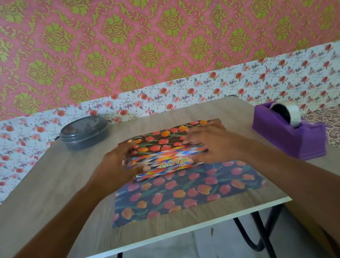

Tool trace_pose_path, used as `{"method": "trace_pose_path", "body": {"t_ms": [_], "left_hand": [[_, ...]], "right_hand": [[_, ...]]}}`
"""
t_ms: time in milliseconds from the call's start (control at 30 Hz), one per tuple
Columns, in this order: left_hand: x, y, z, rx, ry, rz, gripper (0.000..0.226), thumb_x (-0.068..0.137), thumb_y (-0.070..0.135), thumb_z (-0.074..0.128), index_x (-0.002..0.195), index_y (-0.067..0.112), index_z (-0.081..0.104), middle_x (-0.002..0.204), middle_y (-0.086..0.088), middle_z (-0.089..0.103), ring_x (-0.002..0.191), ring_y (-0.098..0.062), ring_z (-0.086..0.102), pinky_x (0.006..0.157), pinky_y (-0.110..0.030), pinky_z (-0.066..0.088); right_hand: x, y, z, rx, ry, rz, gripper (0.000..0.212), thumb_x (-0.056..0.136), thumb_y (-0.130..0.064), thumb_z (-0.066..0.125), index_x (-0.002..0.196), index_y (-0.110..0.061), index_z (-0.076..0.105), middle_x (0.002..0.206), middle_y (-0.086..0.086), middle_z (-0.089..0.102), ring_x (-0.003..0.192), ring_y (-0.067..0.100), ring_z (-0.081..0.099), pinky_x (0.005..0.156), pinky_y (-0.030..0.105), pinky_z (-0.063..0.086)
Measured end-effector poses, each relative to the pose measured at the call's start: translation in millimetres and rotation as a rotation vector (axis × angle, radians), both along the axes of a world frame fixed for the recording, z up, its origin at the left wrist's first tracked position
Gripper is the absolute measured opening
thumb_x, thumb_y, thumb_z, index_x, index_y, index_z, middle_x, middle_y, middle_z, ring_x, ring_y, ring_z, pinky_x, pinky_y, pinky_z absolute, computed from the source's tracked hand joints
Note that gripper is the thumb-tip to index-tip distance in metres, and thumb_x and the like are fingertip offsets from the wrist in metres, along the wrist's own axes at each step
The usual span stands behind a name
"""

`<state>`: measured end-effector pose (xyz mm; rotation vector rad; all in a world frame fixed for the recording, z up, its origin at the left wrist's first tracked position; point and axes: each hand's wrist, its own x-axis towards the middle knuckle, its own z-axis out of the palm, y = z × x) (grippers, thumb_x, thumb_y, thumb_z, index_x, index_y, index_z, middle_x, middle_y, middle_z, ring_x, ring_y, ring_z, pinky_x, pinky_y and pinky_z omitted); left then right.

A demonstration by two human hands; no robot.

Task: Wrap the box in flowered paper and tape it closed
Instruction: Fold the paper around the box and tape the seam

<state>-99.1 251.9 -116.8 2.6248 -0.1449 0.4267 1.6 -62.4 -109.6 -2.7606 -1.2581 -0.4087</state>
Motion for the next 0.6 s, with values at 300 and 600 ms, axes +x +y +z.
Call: {"method": "trace_pose_path", "body": {"t_ms": [300,600], "left_hand": [[-15,-27,-38,-0.613,0.004,0.337,0.086,0.071,0.042,0.087,0.135,0.019,0.034,0.112,-0.004,0.063,0.101,-0.022,0.065,0.088,-0.035,0.053],[-21,-26,-45,-0.62,-0.021,0.309,0.063,0.078,0.042,0.083,0.123,0.033,0.041,0.107,0.004,0.076,0.099,-0.013,0.07,0.096,-0.039,0.054]], "right_hand": [[-17,6,-19,0.186,-0.235,0.002,0.033,0.079,-0.043,0.071,0.107,-0.026,0.08,0.12,-0.001,0.07,0.12,0.025,0.063,0.089,0.032,0.022],[-40,4,-60,0.236,-0.212,-0.408,0.048,0.083,-0.049,0.069,0.13,-0.045,0.062,0.138,0.009,0.045,0.121,0.034,0.038,0.081,0.046,0.034]]}}
